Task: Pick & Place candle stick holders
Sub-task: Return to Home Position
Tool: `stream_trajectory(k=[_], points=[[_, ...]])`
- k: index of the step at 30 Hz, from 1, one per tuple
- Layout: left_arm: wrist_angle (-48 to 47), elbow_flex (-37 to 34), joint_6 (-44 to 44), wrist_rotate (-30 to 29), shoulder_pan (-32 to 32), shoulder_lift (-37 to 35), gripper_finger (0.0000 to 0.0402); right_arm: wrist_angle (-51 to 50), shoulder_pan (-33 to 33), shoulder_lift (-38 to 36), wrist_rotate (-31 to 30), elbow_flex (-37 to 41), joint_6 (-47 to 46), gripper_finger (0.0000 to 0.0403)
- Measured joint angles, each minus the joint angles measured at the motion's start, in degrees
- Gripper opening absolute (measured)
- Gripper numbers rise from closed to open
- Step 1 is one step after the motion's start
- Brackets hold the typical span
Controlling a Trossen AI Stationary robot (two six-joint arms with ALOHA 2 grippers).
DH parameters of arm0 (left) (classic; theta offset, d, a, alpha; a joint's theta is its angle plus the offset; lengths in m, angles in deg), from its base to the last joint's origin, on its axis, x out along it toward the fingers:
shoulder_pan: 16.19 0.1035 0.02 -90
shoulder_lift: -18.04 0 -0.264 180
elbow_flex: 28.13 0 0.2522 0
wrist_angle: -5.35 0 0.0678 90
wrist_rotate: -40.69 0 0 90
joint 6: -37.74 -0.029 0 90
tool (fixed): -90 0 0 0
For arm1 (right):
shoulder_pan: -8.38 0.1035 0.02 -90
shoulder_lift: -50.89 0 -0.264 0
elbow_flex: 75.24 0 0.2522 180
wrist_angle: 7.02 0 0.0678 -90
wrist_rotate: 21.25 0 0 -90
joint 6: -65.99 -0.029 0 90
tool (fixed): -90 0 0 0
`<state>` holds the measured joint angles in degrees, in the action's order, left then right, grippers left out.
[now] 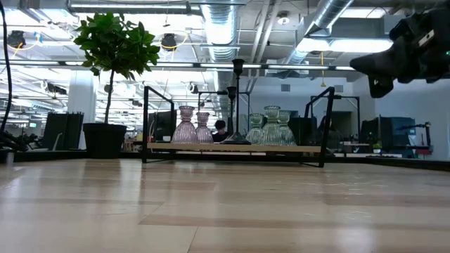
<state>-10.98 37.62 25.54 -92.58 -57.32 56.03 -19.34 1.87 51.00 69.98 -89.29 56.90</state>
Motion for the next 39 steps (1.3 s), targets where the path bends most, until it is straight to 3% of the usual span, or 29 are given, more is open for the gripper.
stream_trajectory(k=[15,22,27,33,39], points=[[-0.02,-0.04,-0.02,-0.84,-0.01,-0.3,0.0005,-0.16,3.93,-0.01,0.0,0.01,0.01,0.0],[-1.6,-0.09,-2.58,-1.63,-2.74,-7.08,0.0004,-0.4,3.85,-0.01,0.0,0.01,0.01,0.0],[-3.17,-1.75,-0.84,1.5,-3.54,-12.94,0.0005,-0.62,3.85,-0.01,0.0,-0.01,0.01,0.0],[1.9,-6.6,0.26,4.02,-3.14,-13.48,0.0004,-0.62,3.85,-0.01,0.0,0.0,0.01,0.0],[4.74,-8.92,-2.28,6.67,2.99,-13.64,0.0005,-0.62,3.85,-0.01,0.0,-0.01,0.01,0.0]])
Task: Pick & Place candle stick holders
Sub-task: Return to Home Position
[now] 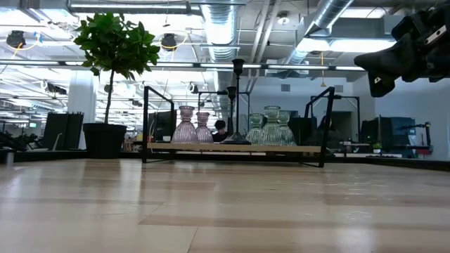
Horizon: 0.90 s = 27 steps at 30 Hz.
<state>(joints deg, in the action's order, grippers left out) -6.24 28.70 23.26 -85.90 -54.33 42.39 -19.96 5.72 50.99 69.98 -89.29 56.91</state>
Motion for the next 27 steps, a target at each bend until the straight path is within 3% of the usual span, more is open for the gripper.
stream_trajectory(k=[10,20,27], points=[[-1.84,-0.1,3.2,16.62,14.46,-3.52,0.0005,0.0,0.0,0.0,0.0,0.02,0.0,0.0],[-9.48,0.02,7.76,16.82,18.26,-15.82,0.0005,0.0,0.0,0.0,0.0,0.01,0.0,0.0],[-15.33,-0.02,8.39,18.51,18.24,-16.5,0.0006,0.0,0.0,0.0,0.0,0.02,0.0,0.0]])
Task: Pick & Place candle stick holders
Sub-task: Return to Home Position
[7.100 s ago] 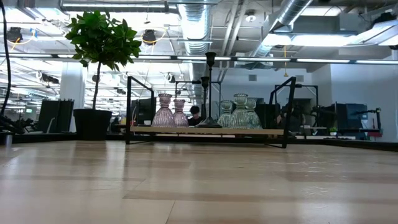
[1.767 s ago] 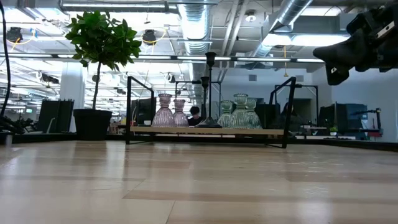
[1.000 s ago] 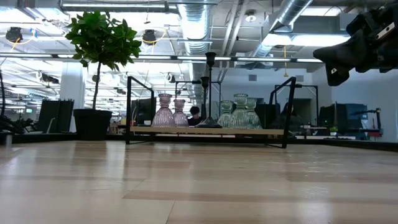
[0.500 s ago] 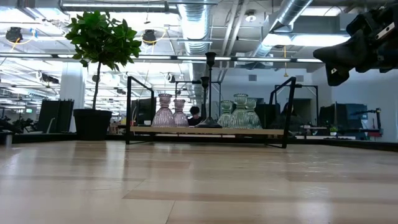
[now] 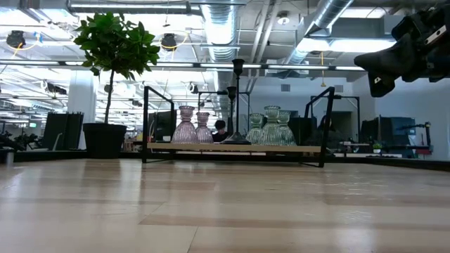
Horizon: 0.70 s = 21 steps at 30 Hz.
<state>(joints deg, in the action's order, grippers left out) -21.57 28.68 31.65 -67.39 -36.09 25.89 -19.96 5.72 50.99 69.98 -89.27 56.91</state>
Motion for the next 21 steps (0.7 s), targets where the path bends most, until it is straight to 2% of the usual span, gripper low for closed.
stream_trajectory(k=[4,11,13,15,21], points=[[-0.97,0.44,-0.78,-2.46,0.02,-0.9,0.0006,0.0,0.0,0.0,0.0,-0.01,0.0,0.0],[-3.0,1.49,-0.87,1.21,-0.29,-8.04,0.0006,-0.01,0.0,0.0,-0.01,-0.01,0.0,0.0],[-4.37,2.15,-0.7,2.11,-0.79,-7.76,0.0006,0.0,0.0,0.0,0.0,-0.01,0.0,0.0],[-6.16,1.89,0.43,5.53,-0.99,-7.44,0.0006,0.0,0.0,0.22,-0.01,-0.01,0.0,0.0],[-6.96,-3.82,2.41,7.84,-2.33,-7.73,0.0006,-0.02,0.0,0.22,-0.03,-0.02,0.0,0.0]])
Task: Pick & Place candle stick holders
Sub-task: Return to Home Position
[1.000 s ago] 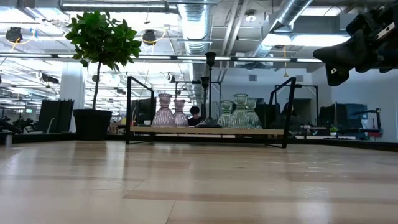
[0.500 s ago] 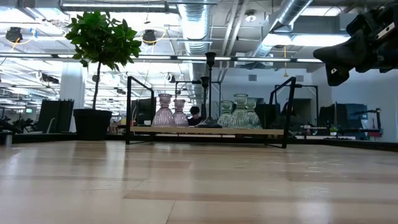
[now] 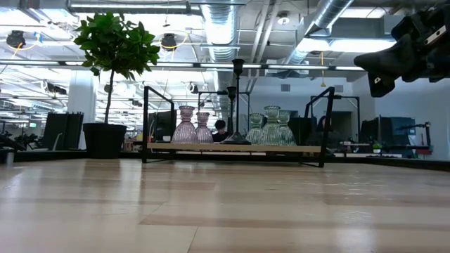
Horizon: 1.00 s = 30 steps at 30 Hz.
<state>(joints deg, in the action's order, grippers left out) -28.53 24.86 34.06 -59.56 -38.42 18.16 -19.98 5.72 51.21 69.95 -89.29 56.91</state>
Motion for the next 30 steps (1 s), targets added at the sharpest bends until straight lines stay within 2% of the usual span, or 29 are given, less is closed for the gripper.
stream_trajectory(k=[5,12,17,22,30], points=[[5.71,-8.89,1.16,0.8,0.01,0.0,0.0006,-0.02,0.0,0.02,0.03,0.0,0.0,0.0],[27.19,-25.32,1.7,6.85,0.01,-0.04,0.0006,-0.01,0.0,0.02,0.03,0.0,0.0,0.0],[37.45,-34.54,5.59,7.33,0.68,-0.04,0.0006,-0.02,0.0,0.02,0.03,0.0,0.0,0.0],[39.23,-38.82,7.22,8.22,1.37,-0.05,0.0006,-0.02,0.0,0.02,0.03,0.0,0.0,0.0],[34.23,-38.89,7.44,12.88,1.43,0.0,0.0006,-0.04,0.0,0.02,0.03,0.0,0.0,0.0]])
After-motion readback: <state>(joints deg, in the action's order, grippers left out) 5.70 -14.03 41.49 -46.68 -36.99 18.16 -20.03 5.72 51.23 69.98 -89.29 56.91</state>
